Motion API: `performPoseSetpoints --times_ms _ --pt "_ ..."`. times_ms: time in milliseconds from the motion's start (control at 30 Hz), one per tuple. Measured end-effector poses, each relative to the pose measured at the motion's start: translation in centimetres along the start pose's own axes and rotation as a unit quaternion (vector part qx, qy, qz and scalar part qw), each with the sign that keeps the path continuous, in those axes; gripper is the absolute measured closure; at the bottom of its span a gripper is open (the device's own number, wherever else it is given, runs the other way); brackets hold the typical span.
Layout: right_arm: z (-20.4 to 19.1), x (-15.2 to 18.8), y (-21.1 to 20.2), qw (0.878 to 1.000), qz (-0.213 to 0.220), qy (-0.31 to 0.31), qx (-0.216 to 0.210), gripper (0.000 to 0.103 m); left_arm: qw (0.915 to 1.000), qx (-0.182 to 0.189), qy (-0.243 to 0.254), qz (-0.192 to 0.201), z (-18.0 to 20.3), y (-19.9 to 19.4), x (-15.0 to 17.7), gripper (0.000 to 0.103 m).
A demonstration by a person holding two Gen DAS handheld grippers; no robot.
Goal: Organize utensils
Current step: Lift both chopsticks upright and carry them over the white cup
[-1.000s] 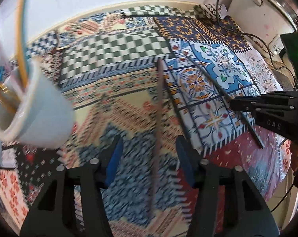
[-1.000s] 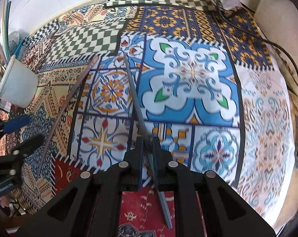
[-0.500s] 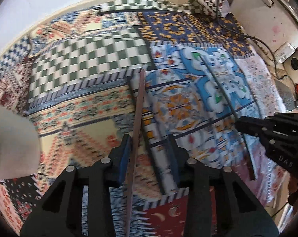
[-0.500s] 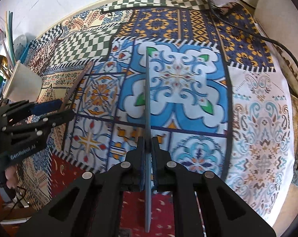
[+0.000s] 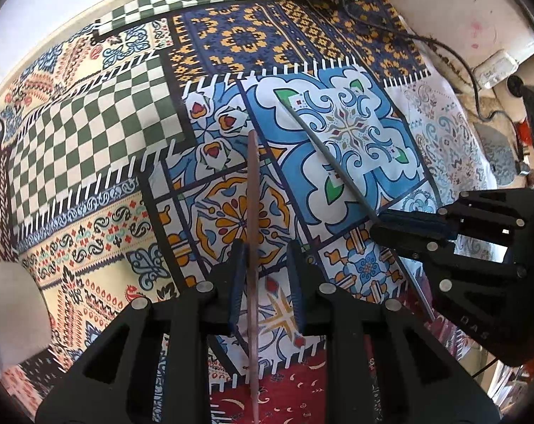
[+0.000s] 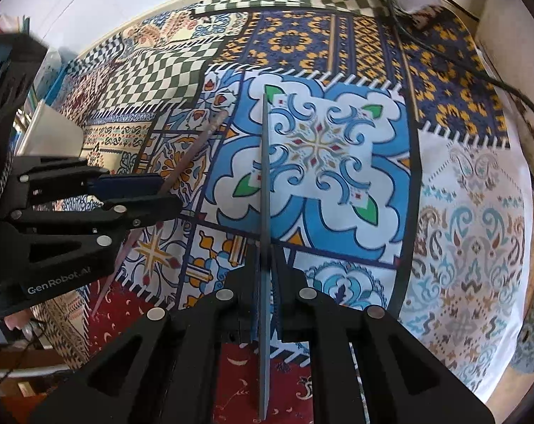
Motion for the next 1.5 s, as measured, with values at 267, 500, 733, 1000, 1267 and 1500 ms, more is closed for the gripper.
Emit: performPoseSetpoints --times_ms 267,500,733,1000,1267,1500 --pt "-0.2 -0.7 0.5 0.999 -0.002 0.03 -0.024 0.097 0.9985 -0.038 0.036 0.014 1.2 0.9 -1.9 0.098" --pt "-1.2 -0.7 -1.8 0.997 0.043 0.047 -0.033 0.097 0.9989 -0.013 0.003 0.046 0.1 -2.0 0.8 0.099" --pt "-3.2 -1.3 -4.8 0.995 0.094 0.031 -0.018 0.097 0.9926 -0.019 -0.021 0.119 -1.3 -7.2 2.0 0.099" --pt "-6.3 -1.6 -7.0 0.99 0.141 0.02 -0.007 0.098 0.9784 -0.059 -0.032 0.195 -4.2 -12.7 4.8 0.099" --pt "-10.8 -1.8 -8.9 0.982 0.184 0.025 -0.034 0.098 0.9675 -0.046 -0.059 0.242 -6.6 -16.9 7.4 0.099" --pt "-15.1 -3.4 -10.3 0.976 0.217 0.0 -0.035 0.098 0.9529 -0.059 -0.086 0.285 -10.3 -21.5 9.1 0.099"
Point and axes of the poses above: each gripper's, at about its wrist camera, not at the fingertips, and y roughly the way its jaws point, z to its right, x to its underside, the point moved 10 cm from there along y, roughly the way its jaws point, and after that the axes turned 10 degrees about -x, right-handed, at the moved point
